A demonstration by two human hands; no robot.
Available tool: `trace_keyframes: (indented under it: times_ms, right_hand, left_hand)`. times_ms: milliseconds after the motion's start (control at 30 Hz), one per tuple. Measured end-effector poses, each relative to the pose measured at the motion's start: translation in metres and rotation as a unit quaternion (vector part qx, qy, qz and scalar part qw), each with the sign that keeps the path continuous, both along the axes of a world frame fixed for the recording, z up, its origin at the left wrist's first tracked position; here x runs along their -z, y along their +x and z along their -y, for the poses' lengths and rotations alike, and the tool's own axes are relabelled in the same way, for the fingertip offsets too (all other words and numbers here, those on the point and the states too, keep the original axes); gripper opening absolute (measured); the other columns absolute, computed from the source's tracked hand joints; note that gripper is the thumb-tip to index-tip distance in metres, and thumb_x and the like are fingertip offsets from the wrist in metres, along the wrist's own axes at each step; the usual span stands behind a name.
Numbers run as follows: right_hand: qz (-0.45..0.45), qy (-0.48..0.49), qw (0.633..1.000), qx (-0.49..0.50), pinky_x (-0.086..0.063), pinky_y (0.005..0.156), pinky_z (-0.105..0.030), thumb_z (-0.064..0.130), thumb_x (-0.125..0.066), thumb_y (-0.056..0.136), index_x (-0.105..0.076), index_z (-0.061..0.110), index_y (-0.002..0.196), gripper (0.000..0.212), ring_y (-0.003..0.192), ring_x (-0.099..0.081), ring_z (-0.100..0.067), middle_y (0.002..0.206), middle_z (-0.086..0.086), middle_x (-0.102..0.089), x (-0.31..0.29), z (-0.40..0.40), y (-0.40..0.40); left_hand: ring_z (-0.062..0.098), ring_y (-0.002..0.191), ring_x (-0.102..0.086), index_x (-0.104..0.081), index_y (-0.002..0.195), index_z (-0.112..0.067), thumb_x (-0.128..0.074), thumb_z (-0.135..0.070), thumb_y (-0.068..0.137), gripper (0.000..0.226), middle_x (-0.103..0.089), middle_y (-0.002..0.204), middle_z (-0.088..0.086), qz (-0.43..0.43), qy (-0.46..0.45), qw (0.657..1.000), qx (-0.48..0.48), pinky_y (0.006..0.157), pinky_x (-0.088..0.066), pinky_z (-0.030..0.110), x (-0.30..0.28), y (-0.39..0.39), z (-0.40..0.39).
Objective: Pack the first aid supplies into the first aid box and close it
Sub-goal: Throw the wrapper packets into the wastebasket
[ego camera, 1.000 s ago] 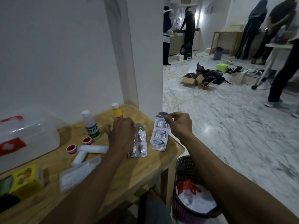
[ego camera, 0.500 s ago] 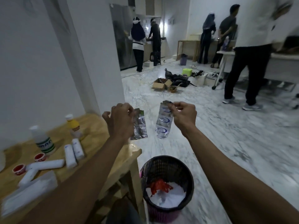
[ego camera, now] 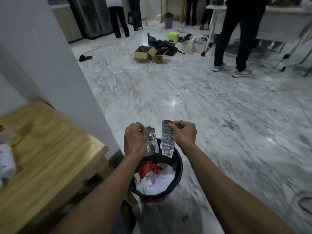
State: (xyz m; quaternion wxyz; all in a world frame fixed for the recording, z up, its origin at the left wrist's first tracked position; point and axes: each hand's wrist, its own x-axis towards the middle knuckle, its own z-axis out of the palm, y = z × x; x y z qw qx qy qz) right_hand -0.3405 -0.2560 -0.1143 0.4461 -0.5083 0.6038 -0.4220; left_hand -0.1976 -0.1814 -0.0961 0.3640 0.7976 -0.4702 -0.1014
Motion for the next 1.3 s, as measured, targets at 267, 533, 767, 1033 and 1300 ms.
trace_keyframes:
  times_ms: [267, 533, 767, 1033, 1300]
  right_hand:
    - [-0.051, 0.085, 0.995, -0.019, -0.053, 0.075, -0.029, 0.024, -0.078, 0.082, -0.075, 0.011, 0.08, 0.013, 0.078, -0.067, -0.018, 0.077, -0.003, -0.071, 0.08, -0.003, 0.011]
    - [-0.099, 0.104, 0.987, -0.075, -0.053, 0.093, -0.035, 0.034, -0.074, 0.084, -0.067, 0.013, 0.122, 0.044, 0.104, -0.066, -0.021, 0.114, -0.006, -0.071, 0.119, 0.001, 0.033]
    - [-0.102, 0.116, 0.984, -0.085, -0.047, 0.092, -0.028, 0.033, -0.071, 0.088, -0.062, 0.012, 0.129, 0.046, 0.111, -0.062, -0.021, 0.122, -0.007, -0.067, 0.12, 0.001, 0.04]
    - [-0.082, 0.101, 0.988, -0.079, -0.045, 0.101, -0.03, 0.033, -0.071, 0.087, -0.061, 0.014, 0.13, 0.048, 0.114, -0.061, -0.02, 0.126, -0.006, -0.066, 0.082, -0.01, 0.035]
    - [-0.025, 0.055, 0.996, -0.072, -0.043, 0.1, -0.032, 0.039, -0.064, 0.091, -0.058, 0.016, 0.133, 0.048, 0.12, -0.059, -0.021, 0.133, -0.006, -0.061, 0.005, -0.037, 0.018]
  left_hand:
    - [0.023, 0.08, -0.055, -0.064, 0.084, -0.009, -0.063, -0.009, 0.092, 0.007, -0.065, 0.092, 0.009, -0.018, 0.101, 0.995, -0.017, 0.067, -0.048, 0.039, 0.079, 0.007, 0.011]
    - [0.028, 0.102, -0.062, -0.066, 0.115, -0.016, -0.073, -0.023, 0.084, 0.033, -0.068, 0.112, 0.007, -0.048, 0.127, 0.991, 0.012, 0.089, -0.052, 0.042, 0.106, 0.022, 0.018]
    - [0.023, 0.097, -0.063, -0.066, 0.109, -0.022, -0.07, -0.029, 0.085, 0.026, -0.068, 0.109, 0.001, -0.054, 0.142, 0.988, 0.016, 0.084, -0.053, 0.04, 0.112, 0.032, 0.017]
    - [0.031, 0.127, -0.048, -0.055, 0.132, -0.013, -0.063, -0.031, 0.092, 0.045, -0.053, 0.137, 0.012, -0.059, 0.145, 0.988, 0.011, 0.102, -0.04, 0.043, 0.074, 0.027, 0.001]
    - [0.029, 0.137, -0.04, -0.047, 0.14, -0.017, -0.054, -0.043, 0.094, 0.053, -0.045, 0.147, 0.009, -0.045, 0.075, 0.996, 0.027, 0.112, -0.034, 0.046, 0.009, 0.008, -0.028]
